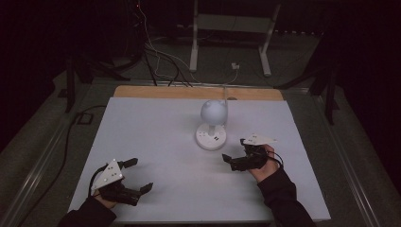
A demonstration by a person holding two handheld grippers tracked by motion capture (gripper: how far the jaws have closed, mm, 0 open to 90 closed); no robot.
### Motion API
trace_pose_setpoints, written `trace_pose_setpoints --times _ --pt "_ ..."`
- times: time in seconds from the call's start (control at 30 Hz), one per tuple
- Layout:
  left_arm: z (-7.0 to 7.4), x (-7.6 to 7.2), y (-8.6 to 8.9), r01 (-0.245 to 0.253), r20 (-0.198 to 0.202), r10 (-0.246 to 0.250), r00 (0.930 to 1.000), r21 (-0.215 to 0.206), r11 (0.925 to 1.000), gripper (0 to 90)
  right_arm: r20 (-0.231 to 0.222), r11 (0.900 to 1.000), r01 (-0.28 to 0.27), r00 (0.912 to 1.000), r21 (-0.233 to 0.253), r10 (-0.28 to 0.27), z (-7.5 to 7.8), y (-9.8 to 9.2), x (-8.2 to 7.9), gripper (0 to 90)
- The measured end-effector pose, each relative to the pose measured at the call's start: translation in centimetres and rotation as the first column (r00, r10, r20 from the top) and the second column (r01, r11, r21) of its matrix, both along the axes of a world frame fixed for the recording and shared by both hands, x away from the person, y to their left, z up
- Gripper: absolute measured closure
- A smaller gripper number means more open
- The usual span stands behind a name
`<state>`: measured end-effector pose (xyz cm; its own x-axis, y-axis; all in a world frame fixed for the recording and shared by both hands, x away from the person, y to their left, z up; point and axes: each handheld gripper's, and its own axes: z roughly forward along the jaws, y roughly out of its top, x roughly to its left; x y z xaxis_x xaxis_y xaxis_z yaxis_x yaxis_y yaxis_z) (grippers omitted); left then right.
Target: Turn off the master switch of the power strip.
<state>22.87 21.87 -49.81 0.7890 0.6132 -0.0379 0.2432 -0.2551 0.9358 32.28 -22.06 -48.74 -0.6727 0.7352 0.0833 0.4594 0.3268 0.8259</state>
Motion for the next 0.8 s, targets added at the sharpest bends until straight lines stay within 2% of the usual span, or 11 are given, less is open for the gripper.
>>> trace_pose_setpoints --times 0.4,0.67,0.8 --pt "0.0 0.0 0.0 0.000 -0.002 0.000 1.0000 -0.001 1.0000 0.4 -0.007 0.999 -0.019 0.9998 -0.037 0.019 -0.7 -1.7 -2.2 1.4" --pt "0.0 0.1 0.0 0.001 -0.003 -0.001 1.0000 0.002 1.0000 0.4 0.013 0.999 0.013 0.9998 -0.040 -0.013 -1.1 -3.7 -3.9 1.4" --pt "0.0 0.0 0.0 -0.001 -0.002 0.001 1.0000 0.004 1.0000 0.4 -0.009 0.998 0.016 0.9998 -0.055 -0.016 -1.4 -4.7 -4.3 1.4"
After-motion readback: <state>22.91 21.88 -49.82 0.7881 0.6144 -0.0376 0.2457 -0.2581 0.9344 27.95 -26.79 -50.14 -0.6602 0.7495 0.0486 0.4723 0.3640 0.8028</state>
